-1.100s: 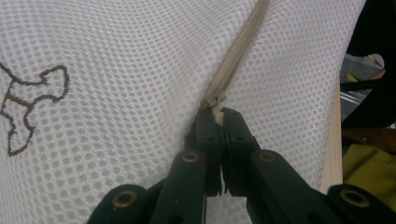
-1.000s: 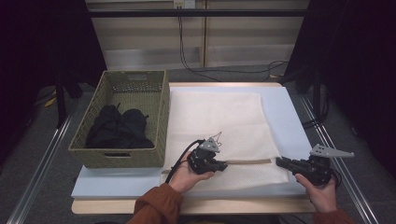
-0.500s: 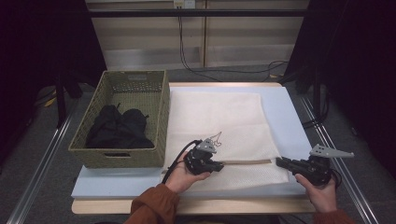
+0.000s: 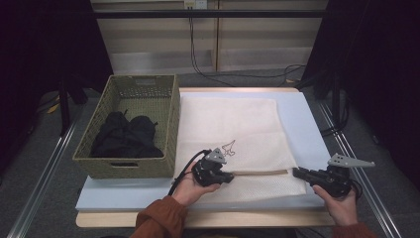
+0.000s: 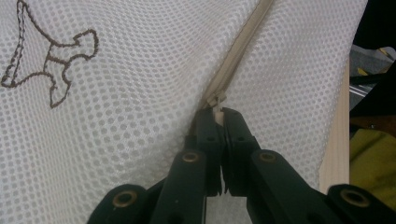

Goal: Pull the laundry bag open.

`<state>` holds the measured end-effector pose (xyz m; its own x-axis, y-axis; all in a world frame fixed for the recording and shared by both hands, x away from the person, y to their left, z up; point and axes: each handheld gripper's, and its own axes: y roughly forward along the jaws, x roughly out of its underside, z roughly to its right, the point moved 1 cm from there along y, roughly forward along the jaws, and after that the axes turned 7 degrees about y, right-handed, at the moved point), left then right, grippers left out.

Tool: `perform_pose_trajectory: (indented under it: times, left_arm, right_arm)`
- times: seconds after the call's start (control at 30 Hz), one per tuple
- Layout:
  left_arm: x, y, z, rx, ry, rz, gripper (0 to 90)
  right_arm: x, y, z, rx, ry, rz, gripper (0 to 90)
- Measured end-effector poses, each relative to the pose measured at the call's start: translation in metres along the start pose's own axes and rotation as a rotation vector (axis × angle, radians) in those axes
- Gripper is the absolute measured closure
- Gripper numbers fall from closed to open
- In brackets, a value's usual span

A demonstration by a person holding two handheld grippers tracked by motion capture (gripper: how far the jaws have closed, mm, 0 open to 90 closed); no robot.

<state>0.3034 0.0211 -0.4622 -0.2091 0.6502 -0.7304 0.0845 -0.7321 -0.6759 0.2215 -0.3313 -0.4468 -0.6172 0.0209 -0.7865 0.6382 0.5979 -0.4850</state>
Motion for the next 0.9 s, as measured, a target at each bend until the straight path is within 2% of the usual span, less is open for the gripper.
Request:
perform_pose_trajectory:
  times: [0.03,0.07,0.2,0.23,0.3,0.33,0.37,0.43,0.53,0.6,0.63,0.67,0.9]
  left_arm:
    - [0.0,-0.001,-0.001,-0.002,0.013,-0.017,87.2]
    - [0.0,-0.001,-0.001,0.009,0.004,0.002,87.1]
    - [0.0,-0.004,-0.001,0.003,0.015,-0.014,87.1]
    - [0.0,-0.003,0.0,0.005,0.008,-0.002,87.1]
    - [0.001,-0.005,0.0,-0.001,0.021,-0.018,87.2]
    - [0.001,-0.005,0.0,0.002,0.016,-0.008,87.2]
    - [0.002,-0.005,0.0,-0.004,0.009,-0.017,87.2]
    - [0.002,-0.005,0.0,0.002,-0.001,0.005,87.2]
    - [0.002,-0.006,0.0,0.0,0.015,-0.015,87.2]
    - [0.003,-0.007,0.001,-0.002,0.012,-0.004,87.2]
    - [0.003,-0.009,0.001,-0.003,0.018,-0.025,87.1]
    - [0.004,-0.008,0.001,0.005,0.013,0.0,87.2]
    - [0.009,-0.012,-0.001,-0.006,0.015,-0.023,87.1]
  right_arm:
    - [0.0,0.0,0.0,-0.001,0.0,0.002,84.9]
    - [0.0,0.0,0.0,0.001,-0.003,0.002,84.9]
    - [0.0,0.0,0.0,0.001,-0.001,0.005,84.9]
    - [0.0,0.0,0.0,-0.001,-0.002,0.003,84.9]
    - [0.0,0.0,0.0,0.004,-0.002,0.004,84.9]
    - [0.0,0.0,0.0,0.002,-0.001,0.004,84.9]
    - [0.0,0.0,0.0,0.003,0.0,0.005,84.9]
    - [0.0,0.0,0.0,0.005,-0.001,0.004,84.9]
    - [0.0,0.0,0.0,0.002,-0.002,0.003,84.9]
    - [0.0,0.0,0.0,0.001,-0.001,0.004,84.9]
    - [0.0,0.0,0.0,0.006,-0.002,0.005,84.9]
    - [0.0,0.0,0.0,0.008,-0.005,0.004,84.9]
    - [0.0,-0.001,0.0,0.015,-0.002,0.005,84.9]
